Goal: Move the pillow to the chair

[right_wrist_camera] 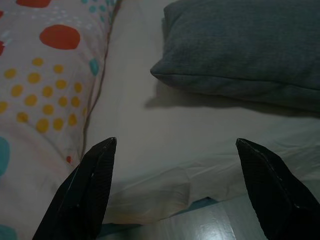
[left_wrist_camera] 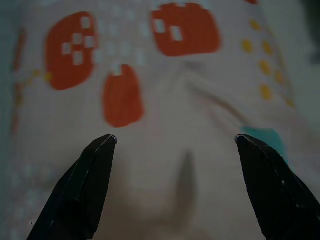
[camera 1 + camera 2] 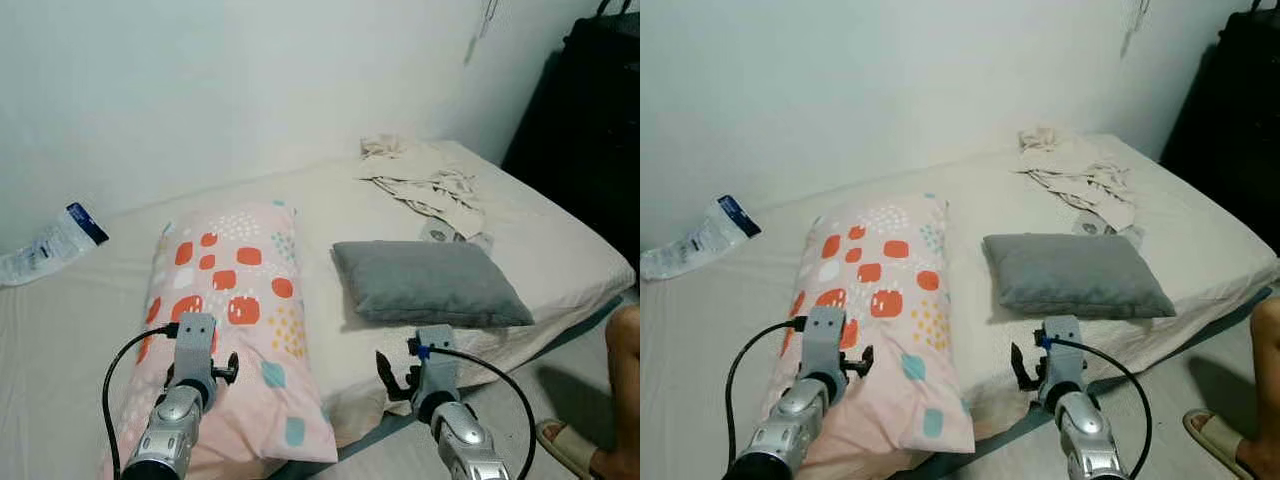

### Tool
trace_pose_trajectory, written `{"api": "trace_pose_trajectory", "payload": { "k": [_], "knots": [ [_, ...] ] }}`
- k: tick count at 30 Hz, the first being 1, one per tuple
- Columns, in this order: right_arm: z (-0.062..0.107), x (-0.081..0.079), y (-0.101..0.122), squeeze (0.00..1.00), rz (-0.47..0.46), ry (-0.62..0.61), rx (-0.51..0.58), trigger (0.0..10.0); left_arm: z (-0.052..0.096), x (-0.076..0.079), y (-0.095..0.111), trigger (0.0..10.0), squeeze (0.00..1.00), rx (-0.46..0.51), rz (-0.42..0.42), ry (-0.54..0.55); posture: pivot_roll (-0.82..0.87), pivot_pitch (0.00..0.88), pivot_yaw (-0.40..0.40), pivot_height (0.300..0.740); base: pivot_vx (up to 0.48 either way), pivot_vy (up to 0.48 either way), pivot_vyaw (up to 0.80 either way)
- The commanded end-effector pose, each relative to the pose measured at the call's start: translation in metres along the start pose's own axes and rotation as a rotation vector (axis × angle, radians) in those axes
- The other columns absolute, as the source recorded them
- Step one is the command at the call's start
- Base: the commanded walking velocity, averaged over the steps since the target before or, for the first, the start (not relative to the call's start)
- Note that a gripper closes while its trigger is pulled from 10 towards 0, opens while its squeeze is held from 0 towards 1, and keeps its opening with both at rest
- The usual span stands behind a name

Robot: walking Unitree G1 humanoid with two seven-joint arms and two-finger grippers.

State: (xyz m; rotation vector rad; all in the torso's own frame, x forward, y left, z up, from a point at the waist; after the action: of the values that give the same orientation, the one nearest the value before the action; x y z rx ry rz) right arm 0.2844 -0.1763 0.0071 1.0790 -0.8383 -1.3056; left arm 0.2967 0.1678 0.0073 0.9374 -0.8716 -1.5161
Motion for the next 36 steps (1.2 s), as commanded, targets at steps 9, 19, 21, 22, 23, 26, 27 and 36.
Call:
{"api": "trace_pose_trajectory", "payload": {
  "k": [9, 19, 21, 22, 23, 26, 27, 36],
  "knots": [
    [-0.002, -0.005, -0.003, 0.0, -0.011, -0.001, -0.02, 10.0, 0.0, 0.001, 0.006, 10.0, 0.0, 0.036, 0.043, 0.017, 0.02, 0.111, -0.019, 0.676, 0.0, 0.0, 0.0],
    [-0.003, 0.002, 0.004, 0.0, -0.026, -0.022, -0.002, 10.0, 0.001, -0.004, 0.009, 10.0, 0.0, 0.036, 0.03, 0.034, 0.02, 0.1, -0.012, 0.656, 0.0, 0.0, 0.0],
    [-0.004, 0.0, 0.004, 0.0, -0.031, -0.008, -0.004, 10.0, 0.002, -0.005, 0.007, 10.0, 0.0, 0.032, 0.032, 0.038, 0.02, 0.102, -0.009, 0.656, 0.0, 0.0, 0.0],
    [-0.004, -0.002, 0.005, 0.0, -0.035, 0.002, 0.018, 10.0, 0.003, -0.007, 0.003, 10.0, 0.0, 0.023, 0.031, 0.042, 0.02, 0.103, -0.008, 0.646, 0.0, 0.0, 0.0],
    [-0.004, -0.003, 0.006, 0.0, -0.041, 0.008, 0.022, 10.0, 0.004, -0.007, 0.0, 10.0, 0.0, 0.014, 0.032, 0.043, 0.02, 0.103, -0.008, 0.641, 0.0, 0.0, 0.0],
    [-0.003, -0.005, 0.005, 0.0, -0.054, 0.019, 0.024, 10.0, 0.005, -0.007, -0.003, 10.0, 0.0, 0.004, 0.032, 0.041, 0.02, 0.104, -0.009, 0.626, 0.0, 0.0, 0.0],
    [-0.003, -0.006, 0.005, 0.0, -0.053, 0.018, 0.02, 10.0, 0.005, -0.007, -0.003, 10.0, 0.0, 0.003, 0.032, 0.041, 0.02, 0.104, -0.009, 0.621, 0.0, 0.0, 0.0],
    [-0.004, -0.007, 0.003, 0.0, -0.017, 0.023, 0.005, 10.0, 0.006, -0.006, 0.0, 10.0, 0.0, 0.01, 0.018, 0.038, 0.03, 0.103, -0.011, 0.596, 0.0, 0.0, 0.0]
  ]
}}
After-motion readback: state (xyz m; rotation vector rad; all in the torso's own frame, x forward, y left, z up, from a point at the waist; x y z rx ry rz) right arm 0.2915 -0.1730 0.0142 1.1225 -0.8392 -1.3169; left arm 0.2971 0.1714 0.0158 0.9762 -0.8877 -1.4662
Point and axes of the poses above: a point about 5 cm out from each wrist's last joint towards the gripper, its own z axis pointing back from the gripper into the wrist, its own y axis along the axis of the wrist's last joint, x = y × z, the point moved 1 cm from there along -z, pointing out of the wrist towards the gripper, and after that the axes turned 5 degrees about -z, right-handed, at the moved point
